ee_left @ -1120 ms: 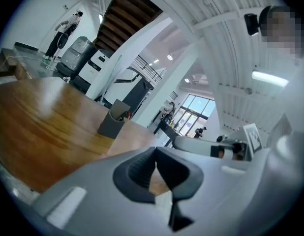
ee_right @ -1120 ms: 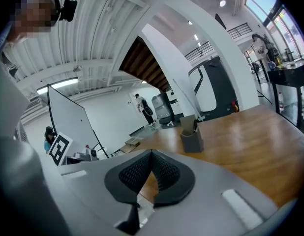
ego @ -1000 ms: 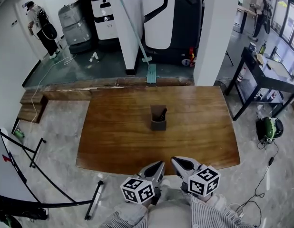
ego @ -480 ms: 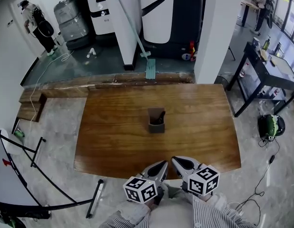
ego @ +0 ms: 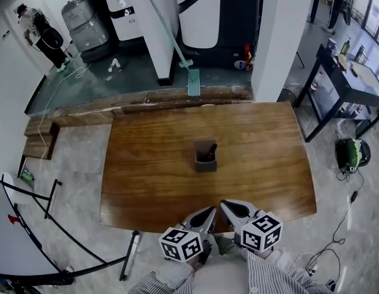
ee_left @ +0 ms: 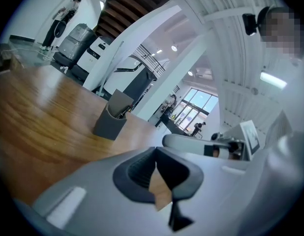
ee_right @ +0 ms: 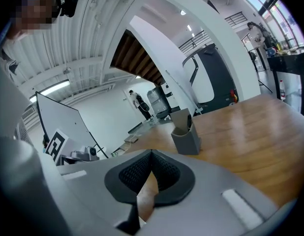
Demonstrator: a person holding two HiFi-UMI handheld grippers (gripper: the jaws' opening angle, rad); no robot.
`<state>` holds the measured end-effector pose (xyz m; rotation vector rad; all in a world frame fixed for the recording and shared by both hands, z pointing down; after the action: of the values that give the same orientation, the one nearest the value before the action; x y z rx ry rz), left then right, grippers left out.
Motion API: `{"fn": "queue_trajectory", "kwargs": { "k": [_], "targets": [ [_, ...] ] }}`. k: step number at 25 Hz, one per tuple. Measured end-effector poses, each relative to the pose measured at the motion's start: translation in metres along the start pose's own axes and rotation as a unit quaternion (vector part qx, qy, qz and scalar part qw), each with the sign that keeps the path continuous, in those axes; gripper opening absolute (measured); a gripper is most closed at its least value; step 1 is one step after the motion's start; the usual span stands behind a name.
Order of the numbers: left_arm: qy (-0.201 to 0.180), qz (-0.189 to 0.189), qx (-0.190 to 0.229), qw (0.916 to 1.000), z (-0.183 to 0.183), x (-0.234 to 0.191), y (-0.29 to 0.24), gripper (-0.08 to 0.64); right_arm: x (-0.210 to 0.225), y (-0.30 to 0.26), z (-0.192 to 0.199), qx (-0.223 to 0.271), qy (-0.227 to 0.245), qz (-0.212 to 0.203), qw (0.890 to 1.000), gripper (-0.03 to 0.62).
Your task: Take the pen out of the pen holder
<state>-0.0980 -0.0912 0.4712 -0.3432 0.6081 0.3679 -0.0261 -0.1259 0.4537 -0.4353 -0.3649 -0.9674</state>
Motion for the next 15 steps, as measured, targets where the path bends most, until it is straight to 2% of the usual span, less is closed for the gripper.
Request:
{"fn": "queue_trajectory", "kwargs": {
  "k": [6, 11, 15],
  "targets": [
    [0.022, 0.009, 0.006, 0.9997, -0.019, -0.013, -0.008, 0.008, -0.001, -0.016, -0.006, 0.002, -0.007, 0.002, 1.0, 0.0],
    [0.016, 0.022, 0.016, 0.9995, -0.037, -0.022, -0.024, 0.008, 0.012, -0.026, -0.015, 0.009, -0.013, 0.012, 1.0, 0.0],
    [0.024, 0.015, 0.023, 0.9993, -0.047, -0.037, -0.04, 0.008, 0.026, -0.037, -0.02, 0.01, -0.02, 0.02, 1.0, 0.0]
  ]
}}
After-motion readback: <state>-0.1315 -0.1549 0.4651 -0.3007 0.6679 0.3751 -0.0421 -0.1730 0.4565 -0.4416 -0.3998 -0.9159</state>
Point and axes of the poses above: the fingertips, and each gripper's own axes: y backward along the fingers, x to its right, z out of its underside, the point moved 4 cm from there along y, backward along the fingers, and after that the axes turned 11 degrees about x, right-handed, at the moved point
